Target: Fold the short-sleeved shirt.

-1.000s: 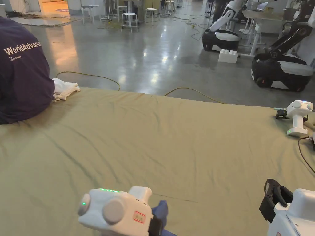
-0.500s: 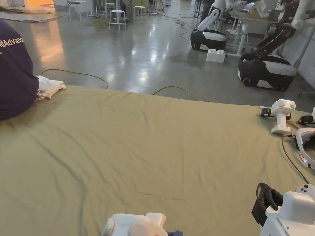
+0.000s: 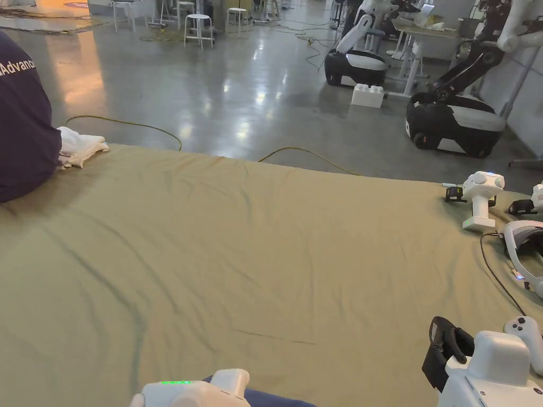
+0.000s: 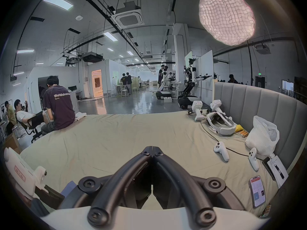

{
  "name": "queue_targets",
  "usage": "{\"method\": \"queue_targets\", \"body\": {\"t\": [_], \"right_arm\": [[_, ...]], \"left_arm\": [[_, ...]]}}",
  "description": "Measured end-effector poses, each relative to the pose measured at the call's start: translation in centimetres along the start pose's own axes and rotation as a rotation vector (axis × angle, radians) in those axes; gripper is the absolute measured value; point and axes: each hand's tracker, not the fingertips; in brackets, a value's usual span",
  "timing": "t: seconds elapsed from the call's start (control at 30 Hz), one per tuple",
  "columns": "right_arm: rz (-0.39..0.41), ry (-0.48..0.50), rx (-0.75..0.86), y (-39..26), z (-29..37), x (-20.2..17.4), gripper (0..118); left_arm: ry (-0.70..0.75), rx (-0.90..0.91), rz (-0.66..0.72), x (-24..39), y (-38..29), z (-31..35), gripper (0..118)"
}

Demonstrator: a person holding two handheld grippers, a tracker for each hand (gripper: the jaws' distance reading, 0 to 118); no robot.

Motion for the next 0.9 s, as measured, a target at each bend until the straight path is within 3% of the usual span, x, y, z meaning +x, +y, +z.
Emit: {"method": "queue_targets", "body": {"t": [0.1, 0.27, 0.5, 0.67, 0.9], "right_arm": [[0.008, 0.004, -0.005, -0.1, -0.1, -0.3, 0], [0.008, 0.006, -0.012, -0.3, -0.1, -0.5, 0], [0.024, 0.004, -0.005, 0.0, 0.2, -0.6, 0], [0.021, -0.001, 0.02, 1.0, 0.2, -1.1, 0], [0.043, -0.043, 0.099, 2.9, 0.1, -3.3, 0]], "left_arm": [[-0.052, -0.079, -0.014, 0.6, -0.9, -3.2, 21], [0.018, -0.077, -0.065, 1.2, -2.5, -7.6, 19], [-0.022, 0.032, -0.034, 0.7, -2.2, -4.9, 19], [0.019, 0.26, -0.108, 0.8, 0.6, 1.0, 19], [0.206, 0.766, -0.285, 2.3, 3.5, 10.3, 19]]}}
